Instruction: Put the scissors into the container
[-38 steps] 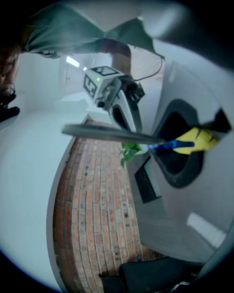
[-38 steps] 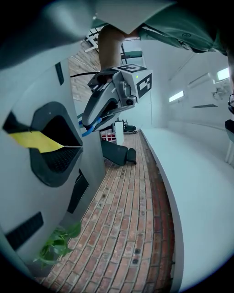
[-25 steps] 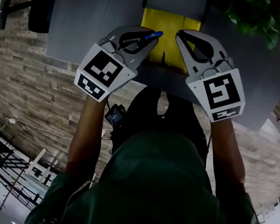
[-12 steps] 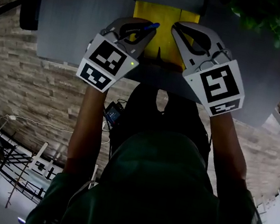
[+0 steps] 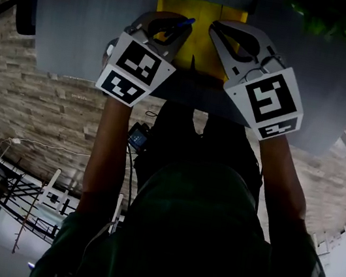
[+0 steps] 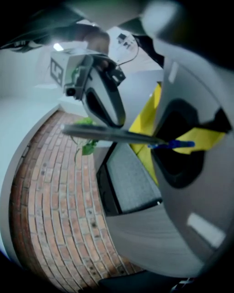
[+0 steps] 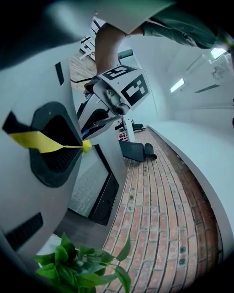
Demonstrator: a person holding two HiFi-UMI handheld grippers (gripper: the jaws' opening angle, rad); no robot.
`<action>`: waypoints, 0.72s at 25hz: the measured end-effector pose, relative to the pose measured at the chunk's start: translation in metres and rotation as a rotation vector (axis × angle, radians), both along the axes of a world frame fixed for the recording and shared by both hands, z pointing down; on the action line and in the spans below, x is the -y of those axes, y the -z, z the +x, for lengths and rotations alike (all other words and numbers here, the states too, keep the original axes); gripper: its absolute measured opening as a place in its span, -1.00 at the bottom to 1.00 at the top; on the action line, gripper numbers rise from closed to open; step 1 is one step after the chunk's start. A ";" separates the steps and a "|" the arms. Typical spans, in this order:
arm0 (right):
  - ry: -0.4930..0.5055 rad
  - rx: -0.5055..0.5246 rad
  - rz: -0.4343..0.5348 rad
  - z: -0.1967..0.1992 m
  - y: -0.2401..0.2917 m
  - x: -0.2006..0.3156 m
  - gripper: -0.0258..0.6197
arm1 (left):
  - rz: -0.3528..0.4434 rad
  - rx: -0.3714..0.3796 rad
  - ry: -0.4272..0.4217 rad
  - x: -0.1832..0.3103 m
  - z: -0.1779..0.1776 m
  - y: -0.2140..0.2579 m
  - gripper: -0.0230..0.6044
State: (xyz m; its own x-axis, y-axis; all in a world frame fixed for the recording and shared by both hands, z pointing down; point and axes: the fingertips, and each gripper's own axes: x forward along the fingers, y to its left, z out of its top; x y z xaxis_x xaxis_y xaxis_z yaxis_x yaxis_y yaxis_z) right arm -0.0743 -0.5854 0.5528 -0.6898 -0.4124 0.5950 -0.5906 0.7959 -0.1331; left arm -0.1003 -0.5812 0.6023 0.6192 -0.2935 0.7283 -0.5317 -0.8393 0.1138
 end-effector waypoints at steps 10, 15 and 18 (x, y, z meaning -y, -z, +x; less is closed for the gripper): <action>-0.003 -0.001 -0.026 0.002 -0.012 0.001 -0.90 | 0.021 0.094 -0.027 0.006 0.002 -0.018 -0.80; -0.007 -0.002 -0.036 0.004 -0.016 0.002 -0.90 | 0.034 0.134 -0.013 0.011 0.000 -0.023 -0.80; -0.009 -0.003 -0.040 0.005 -0.020 0.002 -0.90 | 0.047 0.168 -0.018 0.013 -0.001 -0.029 -0.80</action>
